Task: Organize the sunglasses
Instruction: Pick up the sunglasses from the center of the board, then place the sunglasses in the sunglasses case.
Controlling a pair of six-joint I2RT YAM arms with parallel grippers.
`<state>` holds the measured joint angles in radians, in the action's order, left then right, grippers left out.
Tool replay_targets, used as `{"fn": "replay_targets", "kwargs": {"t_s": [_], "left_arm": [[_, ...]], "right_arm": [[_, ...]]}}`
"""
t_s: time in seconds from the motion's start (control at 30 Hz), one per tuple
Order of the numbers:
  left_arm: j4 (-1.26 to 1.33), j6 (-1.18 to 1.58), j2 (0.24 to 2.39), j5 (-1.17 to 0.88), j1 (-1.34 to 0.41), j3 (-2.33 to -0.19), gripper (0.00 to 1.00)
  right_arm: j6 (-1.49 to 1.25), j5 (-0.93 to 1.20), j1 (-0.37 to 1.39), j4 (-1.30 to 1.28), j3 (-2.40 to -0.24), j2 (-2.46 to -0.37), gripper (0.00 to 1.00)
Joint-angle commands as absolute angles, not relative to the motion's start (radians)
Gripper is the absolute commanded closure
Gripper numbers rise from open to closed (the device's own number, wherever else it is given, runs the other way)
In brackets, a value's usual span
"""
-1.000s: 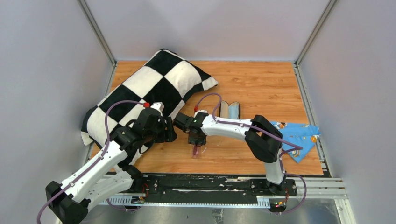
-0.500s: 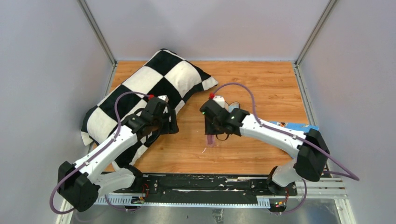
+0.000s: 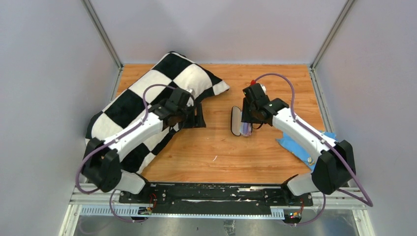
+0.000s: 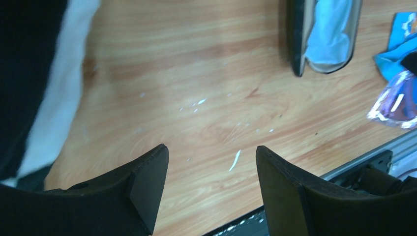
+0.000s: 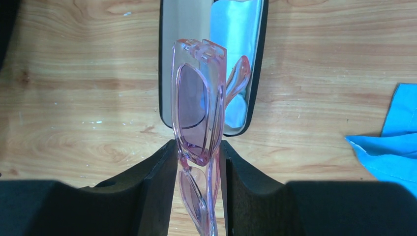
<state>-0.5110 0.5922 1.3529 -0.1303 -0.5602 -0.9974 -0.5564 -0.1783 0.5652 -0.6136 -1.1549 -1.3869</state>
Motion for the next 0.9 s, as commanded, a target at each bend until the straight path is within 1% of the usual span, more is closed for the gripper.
{"fn": "replay_targets", "kwargs": {"t_s": [0.0, 0.23, 0.4, 0.63, 0.87], "left_arm": [[-0.46, 0.581, 1.504, -0.189, -0.612, -1.141, 0.29], [-0.441, 0.592, 1.734, -0.247, -0.629, -1.305, 0.29], [-0.443, 0.603, 1.874, -0.271, -0.63, -1.392, 0.35], [-0.416, 0.611, 1.958, -0.311, -0.631, -1.448, 0.37], [-0.419, 0.604, 2.004, -0.328, -0.631, -1.488, 0.38]], "right_arm": [[-0.495, -0.129, 0.513, -0.644, -1.21, -1.452, 0.6], [-0.474, -0.09, 0.462, -0.626, -1.291, -1.609, 0.6], [-0.452, -0.052, 0.436, -0.626, -1.359, -1.727, 0.59], [-0.438, -0.027, 0.394, -0.637, -1.418, -1.847, 0.59], [-0.42, -0.036, 0.377, -0.646, -1.433, -1.91, 0.59]]}}
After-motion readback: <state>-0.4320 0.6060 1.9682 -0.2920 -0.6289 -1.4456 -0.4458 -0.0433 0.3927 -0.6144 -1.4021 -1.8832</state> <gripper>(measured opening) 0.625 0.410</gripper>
